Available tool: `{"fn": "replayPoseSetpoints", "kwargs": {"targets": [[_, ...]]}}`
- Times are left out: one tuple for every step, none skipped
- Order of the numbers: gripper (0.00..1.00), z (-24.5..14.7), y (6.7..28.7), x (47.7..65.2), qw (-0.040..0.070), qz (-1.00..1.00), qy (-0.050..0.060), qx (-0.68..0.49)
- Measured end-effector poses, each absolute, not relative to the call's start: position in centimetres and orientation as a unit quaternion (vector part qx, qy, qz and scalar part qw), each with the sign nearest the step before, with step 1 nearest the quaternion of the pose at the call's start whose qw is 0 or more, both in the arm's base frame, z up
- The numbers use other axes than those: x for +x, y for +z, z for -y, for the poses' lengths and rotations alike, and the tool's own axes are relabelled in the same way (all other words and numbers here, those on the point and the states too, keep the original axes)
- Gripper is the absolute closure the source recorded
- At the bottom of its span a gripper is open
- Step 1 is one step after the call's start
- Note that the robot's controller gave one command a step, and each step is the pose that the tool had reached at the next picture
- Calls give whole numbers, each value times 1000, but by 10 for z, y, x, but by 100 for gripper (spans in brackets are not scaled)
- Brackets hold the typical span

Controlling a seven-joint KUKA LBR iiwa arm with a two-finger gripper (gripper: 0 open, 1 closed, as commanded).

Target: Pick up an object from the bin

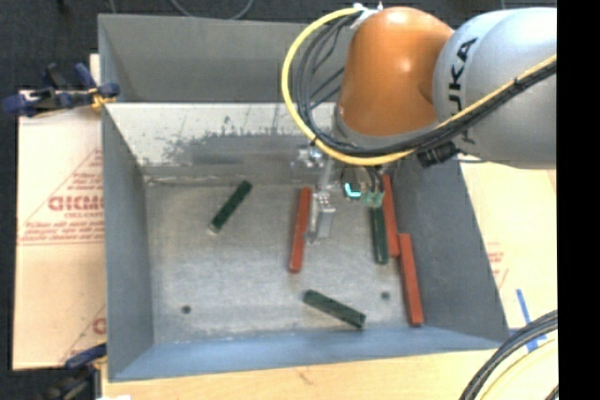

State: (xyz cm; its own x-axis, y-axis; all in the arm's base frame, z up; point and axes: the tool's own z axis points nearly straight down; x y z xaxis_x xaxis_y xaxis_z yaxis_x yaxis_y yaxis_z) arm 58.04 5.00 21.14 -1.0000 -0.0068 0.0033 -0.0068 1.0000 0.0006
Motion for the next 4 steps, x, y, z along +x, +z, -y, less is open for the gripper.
{"fn": "replayPoseSetpoints", "kwargs": {"targets": [[0, 6, 88, 560, 2, 1000, 1, -7], [0, 8, 96, 626, -4, 994, 1, 110], [0, -51, 75, 634, -3, 986, 0, 168], [100, -49, 76, 635, -4, 986, -1, 165]]}}
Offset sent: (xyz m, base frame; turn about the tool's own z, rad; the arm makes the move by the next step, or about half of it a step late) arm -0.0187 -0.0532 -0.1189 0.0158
